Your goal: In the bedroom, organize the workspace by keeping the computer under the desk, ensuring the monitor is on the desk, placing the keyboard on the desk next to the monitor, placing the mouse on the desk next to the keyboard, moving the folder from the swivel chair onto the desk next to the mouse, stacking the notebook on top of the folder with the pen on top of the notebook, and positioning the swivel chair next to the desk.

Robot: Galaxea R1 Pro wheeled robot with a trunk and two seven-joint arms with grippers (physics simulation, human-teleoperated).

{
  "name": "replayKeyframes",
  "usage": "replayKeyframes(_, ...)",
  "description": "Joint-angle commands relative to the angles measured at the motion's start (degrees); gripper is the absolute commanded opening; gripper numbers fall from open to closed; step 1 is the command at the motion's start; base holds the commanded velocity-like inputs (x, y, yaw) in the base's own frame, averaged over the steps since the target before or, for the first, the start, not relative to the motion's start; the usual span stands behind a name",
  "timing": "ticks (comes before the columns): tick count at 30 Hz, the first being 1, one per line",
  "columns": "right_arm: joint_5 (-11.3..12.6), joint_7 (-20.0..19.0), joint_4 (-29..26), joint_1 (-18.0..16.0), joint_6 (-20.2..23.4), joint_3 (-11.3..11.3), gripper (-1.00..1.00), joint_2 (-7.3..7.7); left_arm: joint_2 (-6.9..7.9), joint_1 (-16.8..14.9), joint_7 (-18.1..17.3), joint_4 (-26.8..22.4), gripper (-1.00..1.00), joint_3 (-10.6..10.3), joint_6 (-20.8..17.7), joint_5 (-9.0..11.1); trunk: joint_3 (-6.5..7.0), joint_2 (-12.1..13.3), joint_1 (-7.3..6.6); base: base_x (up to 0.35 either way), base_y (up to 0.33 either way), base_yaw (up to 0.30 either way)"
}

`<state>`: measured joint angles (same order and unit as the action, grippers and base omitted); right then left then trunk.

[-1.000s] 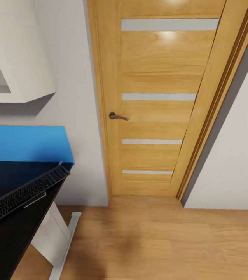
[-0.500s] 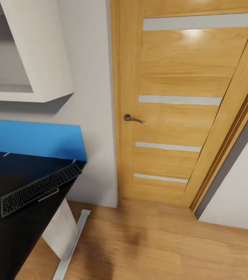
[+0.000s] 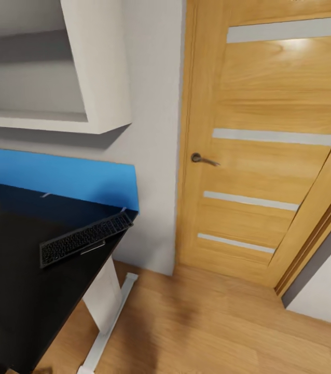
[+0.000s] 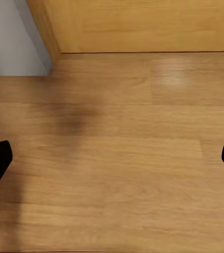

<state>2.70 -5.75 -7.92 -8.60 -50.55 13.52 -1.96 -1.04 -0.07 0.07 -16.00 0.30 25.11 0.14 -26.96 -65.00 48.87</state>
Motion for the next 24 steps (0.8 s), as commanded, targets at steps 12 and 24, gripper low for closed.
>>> replayKeyframes(12, -1.31, -0.66, 0.10, -0.02, -1.70, -0.05, 1.00, -0.06, 0.24, 0.00, 0.01, -0.08, 1.00, 2.10, 0.12, 1.66, 0.21, -0.03, -0.03, -0.212, -0.160, 0.281)
replayKeyframes(24, -1.53, -0.66, 0.10, -0.02, -2.17, -0.11, 1.00, -0.06, 0.25, -0.01, 0.01, -0.08, 1.00, 2.41, 0.12, 1.72, 0.47, -0.03, -0.03, -0.013, -0.242, 0.281)
